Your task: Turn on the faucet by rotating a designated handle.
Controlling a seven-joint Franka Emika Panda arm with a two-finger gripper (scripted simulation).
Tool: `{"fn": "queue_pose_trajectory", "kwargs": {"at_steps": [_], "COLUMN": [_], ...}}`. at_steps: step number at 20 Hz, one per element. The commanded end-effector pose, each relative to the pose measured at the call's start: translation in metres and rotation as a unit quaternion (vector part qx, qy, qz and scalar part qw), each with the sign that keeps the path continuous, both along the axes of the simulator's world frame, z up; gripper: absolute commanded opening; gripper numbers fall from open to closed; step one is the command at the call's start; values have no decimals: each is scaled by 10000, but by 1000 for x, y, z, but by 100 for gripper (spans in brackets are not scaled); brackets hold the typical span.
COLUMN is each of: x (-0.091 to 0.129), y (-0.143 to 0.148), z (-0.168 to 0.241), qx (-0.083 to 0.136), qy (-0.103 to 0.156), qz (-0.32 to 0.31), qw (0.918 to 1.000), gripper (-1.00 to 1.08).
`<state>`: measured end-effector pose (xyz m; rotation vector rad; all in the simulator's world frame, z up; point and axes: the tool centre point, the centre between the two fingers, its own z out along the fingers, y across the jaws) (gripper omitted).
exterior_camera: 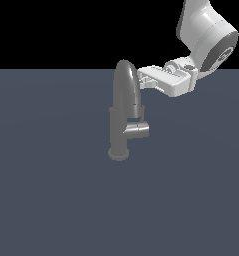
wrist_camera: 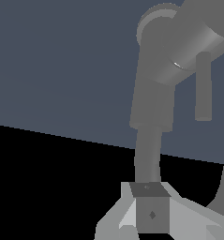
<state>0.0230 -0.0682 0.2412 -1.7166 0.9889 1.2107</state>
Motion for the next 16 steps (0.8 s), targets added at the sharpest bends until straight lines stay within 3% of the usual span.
{"fn": "queue_pose_trajectory", "kwargs": {"at_steps": [1,9,16], "x": [3,3,2], "y": [-2,-1,1], "z": [-19,-67,-81], "qx": [216,718,860], "qy": [279,948,1138], "qz": [-223,-763,-917], "qw": [9991,9900,9855], "gripper": [-100,-100,-100]}}
